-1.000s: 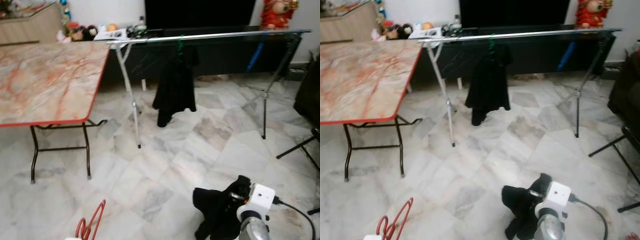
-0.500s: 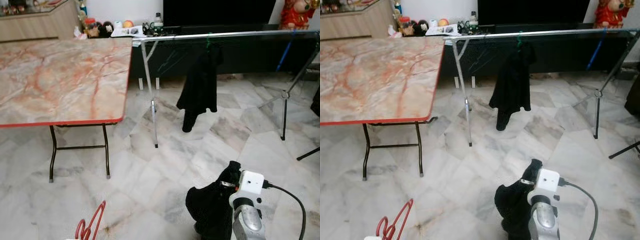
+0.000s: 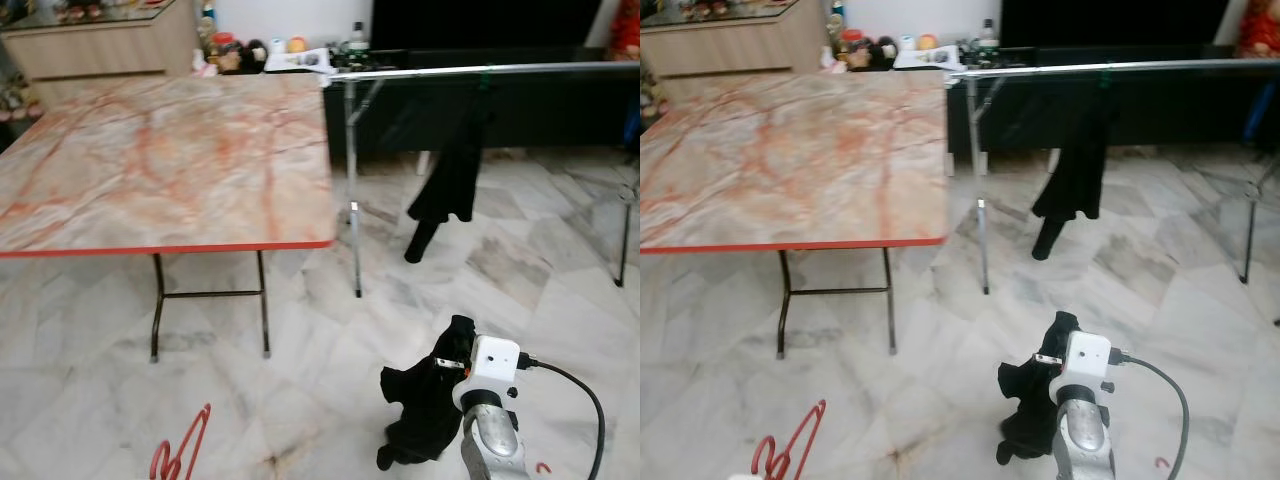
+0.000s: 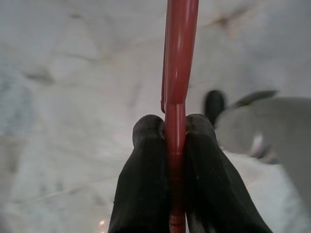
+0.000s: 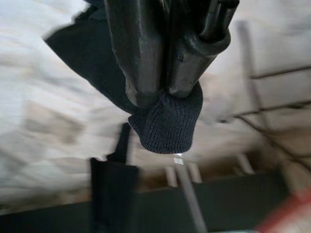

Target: Hang hanger

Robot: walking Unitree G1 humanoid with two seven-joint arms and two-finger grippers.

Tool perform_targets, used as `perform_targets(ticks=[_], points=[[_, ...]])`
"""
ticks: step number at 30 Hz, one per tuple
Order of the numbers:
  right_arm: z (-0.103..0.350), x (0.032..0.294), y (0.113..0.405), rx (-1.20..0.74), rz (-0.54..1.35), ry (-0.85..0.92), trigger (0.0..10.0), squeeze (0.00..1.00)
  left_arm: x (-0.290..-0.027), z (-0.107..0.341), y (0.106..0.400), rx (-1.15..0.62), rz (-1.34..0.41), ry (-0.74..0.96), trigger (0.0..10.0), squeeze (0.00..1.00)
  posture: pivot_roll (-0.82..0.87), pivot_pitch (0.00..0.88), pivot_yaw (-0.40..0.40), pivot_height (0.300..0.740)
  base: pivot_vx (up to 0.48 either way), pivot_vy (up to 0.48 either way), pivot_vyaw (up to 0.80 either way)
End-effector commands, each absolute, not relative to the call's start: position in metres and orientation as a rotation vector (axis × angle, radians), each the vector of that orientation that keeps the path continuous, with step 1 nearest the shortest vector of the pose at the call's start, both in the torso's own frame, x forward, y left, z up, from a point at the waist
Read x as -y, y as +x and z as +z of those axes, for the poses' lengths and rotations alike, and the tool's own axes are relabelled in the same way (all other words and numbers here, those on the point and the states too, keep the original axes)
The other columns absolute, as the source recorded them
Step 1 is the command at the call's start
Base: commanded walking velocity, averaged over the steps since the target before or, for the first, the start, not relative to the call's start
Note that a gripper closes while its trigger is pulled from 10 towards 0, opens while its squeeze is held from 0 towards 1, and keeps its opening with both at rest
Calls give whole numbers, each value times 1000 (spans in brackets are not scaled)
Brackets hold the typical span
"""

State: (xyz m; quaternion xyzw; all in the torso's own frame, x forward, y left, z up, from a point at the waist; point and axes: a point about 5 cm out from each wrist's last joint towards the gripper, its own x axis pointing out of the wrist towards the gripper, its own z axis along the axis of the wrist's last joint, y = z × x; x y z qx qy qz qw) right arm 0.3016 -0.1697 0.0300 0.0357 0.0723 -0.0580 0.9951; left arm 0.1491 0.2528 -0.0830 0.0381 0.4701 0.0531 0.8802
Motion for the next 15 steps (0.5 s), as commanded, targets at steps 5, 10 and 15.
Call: perform_targets(ticks=[5,10,15], points=[[41,181,307,-95,-133,43,10000,0,-251,-84,148,-984,115,75,10000,0,65,68,47,740,0,480,0],[42,181,308,-86,-129,32,10000,0,-250,-85,147,-988,117,69,10000,0,67,65,44,740,0,480,800],[43,180,308,-83,-128,34,10000,0,-249,-85,147,-991,115,66,10000,0,68,62,43,740,0,480,800]])
